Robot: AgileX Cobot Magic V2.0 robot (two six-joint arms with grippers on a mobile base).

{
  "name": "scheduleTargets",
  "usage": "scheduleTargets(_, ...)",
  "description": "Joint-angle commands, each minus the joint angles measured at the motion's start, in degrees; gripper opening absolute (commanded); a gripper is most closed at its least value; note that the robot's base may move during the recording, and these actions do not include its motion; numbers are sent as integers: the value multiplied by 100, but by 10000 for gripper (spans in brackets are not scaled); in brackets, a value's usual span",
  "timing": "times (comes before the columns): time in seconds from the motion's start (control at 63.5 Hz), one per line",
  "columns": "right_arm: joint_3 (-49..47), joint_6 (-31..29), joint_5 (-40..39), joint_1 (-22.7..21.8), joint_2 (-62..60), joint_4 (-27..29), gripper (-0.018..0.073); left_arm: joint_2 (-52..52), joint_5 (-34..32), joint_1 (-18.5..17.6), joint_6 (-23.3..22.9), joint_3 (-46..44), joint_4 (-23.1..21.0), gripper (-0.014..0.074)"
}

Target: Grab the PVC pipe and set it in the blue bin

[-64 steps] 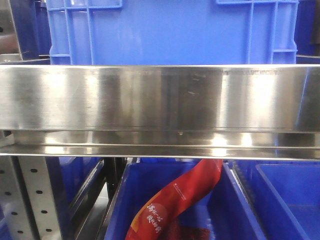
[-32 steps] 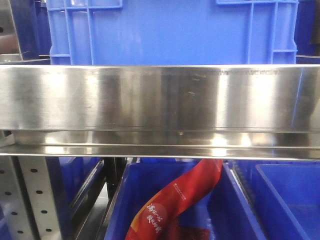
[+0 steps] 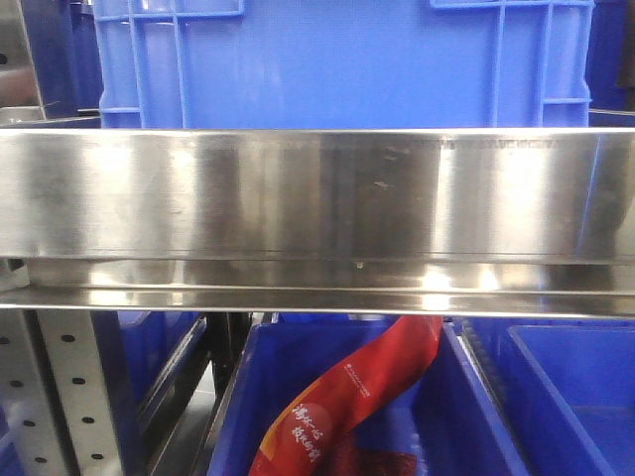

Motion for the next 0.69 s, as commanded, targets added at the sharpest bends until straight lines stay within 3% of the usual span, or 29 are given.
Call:
scheduleTargets(0.0,-13,416,-1,-37,-130,-410,-163,-21,-56,15,-32,-13,15,-111)
scheduleTargets(0.173,-13,2639,281,-73,-413,-2393,-163,-21,-56,15,-32,-13,15,-111)
scheduleTargets(0.283,-1,3257,486,-220,-571,-3221,-163,-21,-56,15,-32,-13,15,-111)
scheduleTargets(0.472,10,3394,1023,-893,-965,-3308,-163,-21,-56,15,-32,-13,15,-111)
scheduleTargets(0.677,270,4373,1130,-1332,-1095,-3308,-163,-21,-56,15,-32,-13,15,-111)
